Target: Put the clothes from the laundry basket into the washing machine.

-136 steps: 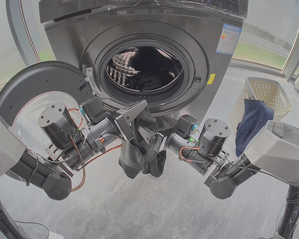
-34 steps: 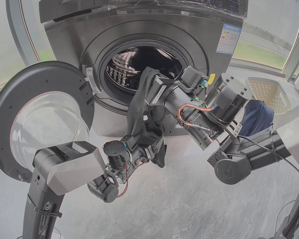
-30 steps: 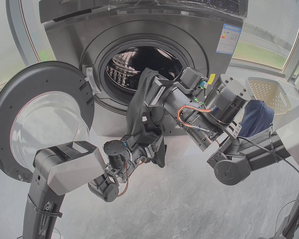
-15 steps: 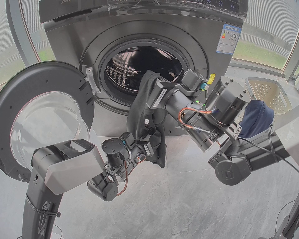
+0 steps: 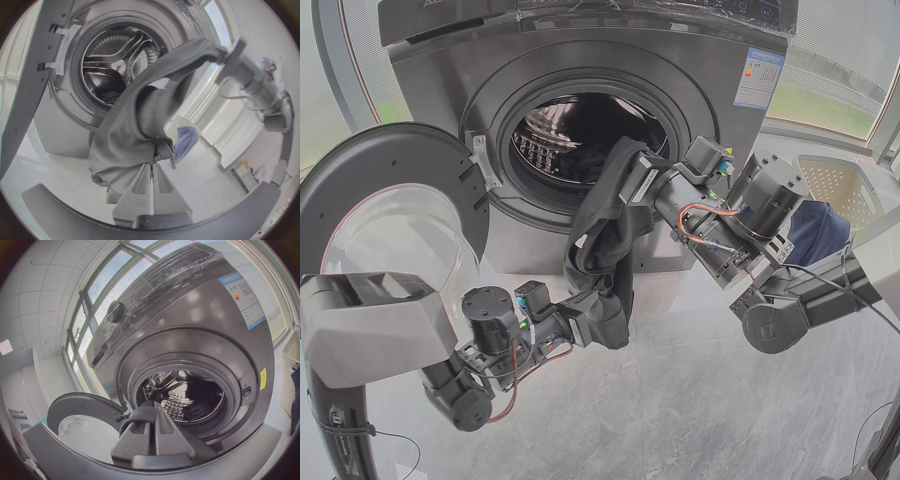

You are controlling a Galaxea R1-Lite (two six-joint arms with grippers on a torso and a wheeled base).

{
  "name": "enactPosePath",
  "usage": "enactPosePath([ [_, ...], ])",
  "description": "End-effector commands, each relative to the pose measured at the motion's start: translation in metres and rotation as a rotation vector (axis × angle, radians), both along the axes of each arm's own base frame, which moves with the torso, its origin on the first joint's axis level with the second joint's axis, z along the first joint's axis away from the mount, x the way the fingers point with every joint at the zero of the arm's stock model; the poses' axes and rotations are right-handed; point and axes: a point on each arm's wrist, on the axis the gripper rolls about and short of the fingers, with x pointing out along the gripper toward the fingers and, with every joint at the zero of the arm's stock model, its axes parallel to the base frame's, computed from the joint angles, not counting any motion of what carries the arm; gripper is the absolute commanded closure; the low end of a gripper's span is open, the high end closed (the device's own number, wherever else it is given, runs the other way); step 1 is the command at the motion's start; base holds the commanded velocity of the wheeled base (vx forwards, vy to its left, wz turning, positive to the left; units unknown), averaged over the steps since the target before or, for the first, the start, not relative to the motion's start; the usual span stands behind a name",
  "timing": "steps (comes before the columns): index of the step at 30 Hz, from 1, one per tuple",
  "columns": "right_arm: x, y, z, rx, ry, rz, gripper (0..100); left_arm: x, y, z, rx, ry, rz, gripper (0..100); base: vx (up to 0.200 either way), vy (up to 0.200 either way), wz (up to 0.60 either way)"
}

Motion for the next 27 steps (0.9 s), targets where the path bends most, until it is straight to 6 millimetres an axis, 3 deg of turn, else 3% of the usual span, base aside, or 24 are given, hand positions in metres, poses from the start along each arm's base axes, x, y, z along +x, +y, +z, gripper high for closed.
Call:
enactPosePath([
  [1,0.011,-0.016,0.003,0.006,-0.008,-0.049,100,-0.041,0.022,0.038,-0.017,-0.034,-0.094,100,0.0,0.0,0.0],
  [6,0.009,-0.026,0.008,0.011,-0.012,-0.065,100,-0.05,0.035,0.04,-0.007,-0.02,-0.108,100,0.0,0.0,0.0],
  [16,-0.008,-0.046,0.005,0.032,0.025,-0.057,100,-0.038,0.053,0.043,-0.011,-0.034,-0.036,100,0.0,0.0,0.0],
  [17,-0.018,-0.053,-0.001,0.023,0.047,-0.047,100,-0.036,0.059,0.043,-0.013,-0.03,-0.016,100,0.0,0.0,0.0],
  [20,-0.02,-0.052,-0.002,0.029,0.047,-0.038,100,-0.037,0.056,0.039,-0.009,-0.018,-0.028,100,0.0,0.0,0.0],
  [27,-0.016,-0.04,0.0,0.037,0.043,-0.028,100,-0.047,0.024,0.03,0.003,0.005,-0.134,100,0.0,0.0,0.0],
])
